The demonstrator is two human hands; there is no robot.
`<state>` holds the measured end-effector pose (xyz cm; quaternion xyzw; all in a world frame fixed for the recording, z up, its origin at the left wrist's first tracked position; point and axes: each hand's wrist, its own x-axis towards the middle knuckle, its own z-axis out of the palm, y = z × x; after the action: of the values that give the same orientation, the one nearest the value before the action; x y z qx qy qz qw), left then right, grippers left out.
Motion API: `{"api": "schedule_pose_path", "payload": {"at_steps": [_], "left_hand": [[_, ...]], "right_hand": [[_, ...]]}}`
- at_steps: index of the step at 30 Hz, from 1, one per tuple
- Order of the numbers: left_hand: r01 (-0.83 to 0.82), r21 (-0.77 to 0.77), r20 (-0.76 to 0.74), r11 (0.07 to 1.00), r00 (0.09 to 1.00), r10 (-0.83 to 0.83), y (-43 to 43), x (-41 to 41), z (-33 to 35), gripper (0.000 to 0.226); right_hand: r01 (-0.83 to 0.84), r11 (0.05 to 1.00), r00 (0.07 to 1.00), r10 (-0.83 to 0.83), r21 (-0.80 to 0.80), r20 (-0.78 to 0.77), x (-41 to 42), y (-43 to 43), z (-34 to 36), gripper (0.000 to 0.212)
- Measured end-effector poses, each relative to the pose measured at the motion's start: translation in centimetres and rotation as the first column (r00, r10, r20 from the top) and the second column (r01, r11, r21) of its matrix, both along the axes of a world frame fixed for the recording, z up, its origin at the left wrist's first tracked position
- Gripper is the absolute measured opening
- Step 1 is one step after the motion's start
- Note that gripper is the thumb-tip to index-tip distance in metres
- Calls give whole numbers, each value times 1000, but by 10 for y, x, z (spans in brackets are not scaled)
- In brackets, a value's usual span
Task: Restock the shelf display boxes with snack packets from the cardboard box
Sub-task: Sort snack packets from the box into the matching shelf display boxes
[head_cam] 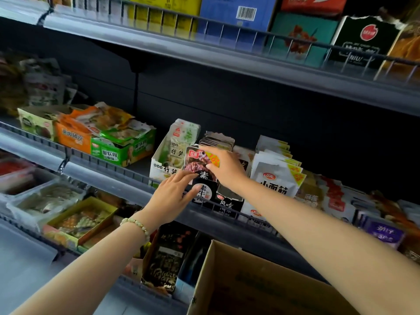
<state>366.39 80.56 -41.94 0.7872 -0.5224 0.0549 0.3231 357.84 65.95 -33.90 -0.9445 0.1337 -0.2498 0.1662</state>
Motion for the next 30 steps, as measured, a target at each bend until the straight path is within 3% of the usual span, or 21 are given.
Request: {"api": "schedule_pose_path", "payload": {"at_steps": [6,10,14,17,19,22,24,27,30], "left_hand": [[-6,-64,-192,998,981,-6,11,-33,5,57],[46,-41,-358,998,932,-58,37,-81,-17,53],[115,85,-604,990,796,-41,70,-121,-52,63],[91,131,-677,987,736,21,93,-143,-74,66],[80,130,-759,988,649,47,102,-156,-80,62],[62,130,-848,990,525,78,106,-167,-80,49],[35,125,-858,992,505,90,106,-171,-79,45],[15,122,-867,992,488,99,106,-173,-79,61],[-3,125,-869,992,482,111,106,-174,-80,62]], "right_hand": [[-6,997,1000,4,76,29,-22,13,-6,54],[-84,985,996,79,149,38,-77,41,-9,54],[-108,883,992,128,456,-12,-149,58,-55,39],[-31,801,988,116,598,-105,-191,60,-108,30],[67,754,979,77,653,-190,-213,58,-146,26],[211,674,897,155,708,-415,-232,67,-204,36],[301,651,819,198,697,-539,-237,75,-242,45],[416,595,712,257,688,-653,-238,90,-287,60],[479,492,709,272,727,-651,-236,101,-320,68]]}}
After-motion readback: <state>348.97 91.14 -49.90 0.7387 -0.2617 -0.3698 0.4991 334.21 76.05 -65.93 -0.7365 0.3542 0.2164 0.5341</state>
